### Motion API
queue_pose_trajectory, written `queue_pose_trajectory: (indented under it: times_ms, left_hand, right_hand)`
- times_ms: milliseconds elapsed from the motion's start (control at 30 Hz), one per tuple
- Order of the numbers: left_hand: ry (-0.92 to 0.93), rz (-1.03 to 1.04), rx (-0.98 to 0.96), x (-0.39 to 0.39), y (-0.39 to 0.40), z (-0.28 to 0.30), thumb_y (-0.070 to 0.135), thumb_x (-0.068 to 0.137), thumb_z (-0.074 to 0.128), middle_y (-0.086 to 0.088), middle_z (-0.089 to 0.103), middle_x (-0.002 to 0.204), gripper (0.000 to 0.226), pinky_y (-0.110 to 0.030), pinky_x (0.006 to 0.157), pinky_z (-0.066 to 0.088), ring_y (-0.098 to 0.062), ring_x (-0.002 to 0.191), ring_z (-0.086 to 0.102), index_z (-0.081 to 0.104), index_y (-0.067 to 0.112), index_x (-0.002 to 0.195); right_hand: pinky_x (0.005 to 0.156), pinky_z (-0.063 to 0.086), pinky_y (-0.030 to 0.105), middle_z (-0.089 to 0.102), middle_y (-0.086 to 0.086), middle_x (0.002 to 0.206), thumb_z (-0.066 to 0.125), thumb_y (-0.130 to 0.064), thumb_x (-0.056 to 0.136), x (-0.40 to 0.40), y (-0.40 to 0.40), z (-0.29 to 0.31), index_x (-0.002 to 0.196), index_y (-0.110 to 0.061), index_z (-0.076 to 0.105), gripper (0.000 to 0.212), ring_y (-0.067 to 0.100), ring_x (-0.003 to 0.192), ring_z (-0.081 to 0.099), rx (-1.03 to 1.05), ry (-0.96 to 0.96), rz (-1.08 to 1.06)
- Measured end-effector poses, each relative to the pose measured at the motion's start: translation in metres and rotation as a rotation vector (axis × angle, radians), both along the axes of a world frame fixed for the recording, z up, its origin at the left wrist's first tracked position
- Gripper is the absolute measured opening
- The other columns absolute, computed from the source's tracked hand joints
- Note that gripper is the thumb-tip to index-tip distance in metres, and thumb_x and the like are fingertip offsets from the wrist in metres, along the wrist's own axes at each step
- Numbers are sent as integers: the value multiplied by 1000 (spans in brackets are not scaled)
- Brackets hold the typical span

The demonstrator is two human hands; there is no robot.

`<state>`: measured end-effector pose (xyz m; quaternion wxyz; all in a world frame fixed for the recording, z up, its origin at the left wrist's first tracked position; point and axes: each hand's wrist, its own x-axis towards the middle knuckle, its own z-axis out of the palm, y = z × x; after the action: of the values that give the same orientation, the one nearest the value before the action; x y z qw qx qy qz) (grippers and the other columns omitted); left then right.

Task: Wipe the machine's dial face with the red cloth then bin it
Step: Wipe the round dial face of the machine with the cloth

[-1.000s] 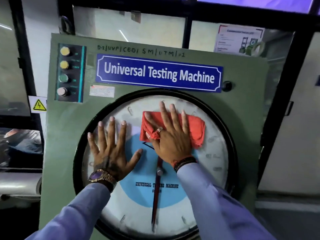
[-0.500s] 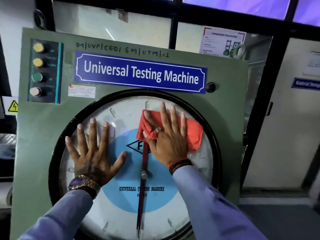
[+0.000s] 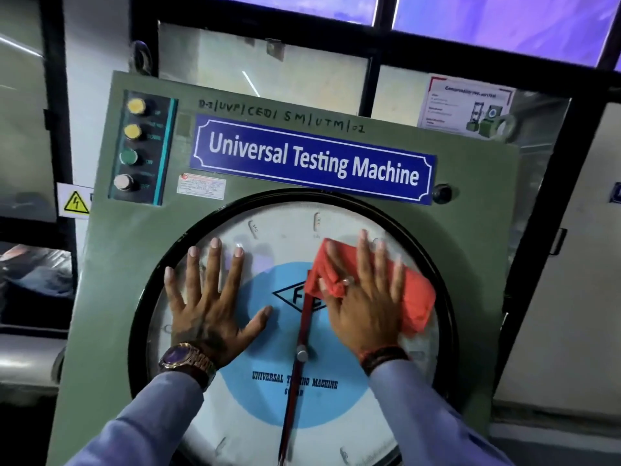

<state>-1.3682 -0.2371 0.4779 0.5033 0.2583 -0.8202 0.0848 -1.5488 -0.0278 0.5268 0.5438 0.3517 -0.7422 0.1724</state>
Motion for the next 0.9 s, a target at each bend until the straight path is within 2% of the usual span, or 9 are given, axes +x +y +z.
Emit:
queue_pose_trajectory:
  times_ms: [167, 300, 433, 500, 567, 633, 700, 800, 900]
  left_hand:
    - [-1, 8, -10, -2, 0, -1, 91, 89, 34, -9, -3, 185, 107, -75, 130, 2, -41, 170, -2, 12, 31, 175]
    - [42, -19, -52, -1, -2, -5, 91, 90, 40, -13, 5, 184, 107, -75, 131, 7, -42, 170, 4, 16, 32, 175]
    - [86, -54, -86, 5, -8, -6, 92, 87, 47, -19, 10, 183, 108, -73, 131, 12, -40, 170, 10, 26, 31, 173]
    - [92, -62, -102, 8, -9, -10, 90, 86, 51, -19, 12, 182, 109, -74, 130, 14, -42, 169, 13, 28, 28, 173]
    - [108, -50, -103, 10, -8, -16, 88, 86, 53, -19, 16, 182, 111, -75, 130, 15, -44, 168, 15, 31, 20, 172]
    - [129, -35, -84, 9, -5, -21, 86, 87, 54, -20, 21, 180, 112, -75, 130, 16, -44, 167, 18, 36, 12, 169]
    - [160, -22, -60, 6, -1, -25, 84, 89, 51, -25, 32, 175, 111, -75, 129, 19, -45, 165, 25, 47, 1, 162]
    - [192, -20, -43, 4, -1, -28, 84, 86, 58, -28, 54, 155, 106, -78, 126, 22, -50, 156, 38, 62, -5, 145]
    - [193, -28, -50, 7, -6, -28, 85, 79, 68, -30, 55, 154, 111, -77, 126, 22, -55, 156, 38, 62, -5, 145]
  right_hand:
    - [132, 13, 70, 5, 11, 184, 29, -62, 109, -12, 7, 27, 172, -47, 8, 68, 40, 169, 10, -191, -151, -102]
    - [132, 12, 70, 4, 13, 184, 37, -60, 109, 3, -35, 67, 172, -48, 8, 70, 41, 169, 7, -201, -79, -54]
    - [132, 9, 70, 5, 10, 184, 35, -62, 110, 25, -76, 87, 171, -52, 12, 65, 39, 170, 5, -162, -2, 14]
    - [132, 7, 71, 10, 7, 184, 36, -64, 110, 40, -93, 96, 168, -56, 22, 60, 39, 170, 5, -121, 26, 74]
    - [131, 5, 73, 19, 4, 183, 41, -63, 108, 60, -112, 105, 161, -58, 40, 52, 40, 170, 8, -63, 51, 144]
    - [130, 4, 75, 32, 3, 179, 46, -63, 106, 83, -131, 108, 145, -51, 63, 43, 39, 169, 14, 32, 84, 223]
    - [129, 3, 77, 46, 3, 172, 45, -65, 104, 105, -150, 106, 125, -42, 78, 45, 36, 168, 19, 166, 135, 283]
    - [128, 5, 78, 59, 5, 162, 45, -65, 103, 114, -162, 109, 101, -29, 86, 55, 32, 165, 29, 258, 188, 289]
    - [129, 6, 77, 57, 4, 164, 37, -71, 107, 90, -142, 130, 101, -23, 86, 68, 33, 164, 33, 134, 110, 135]
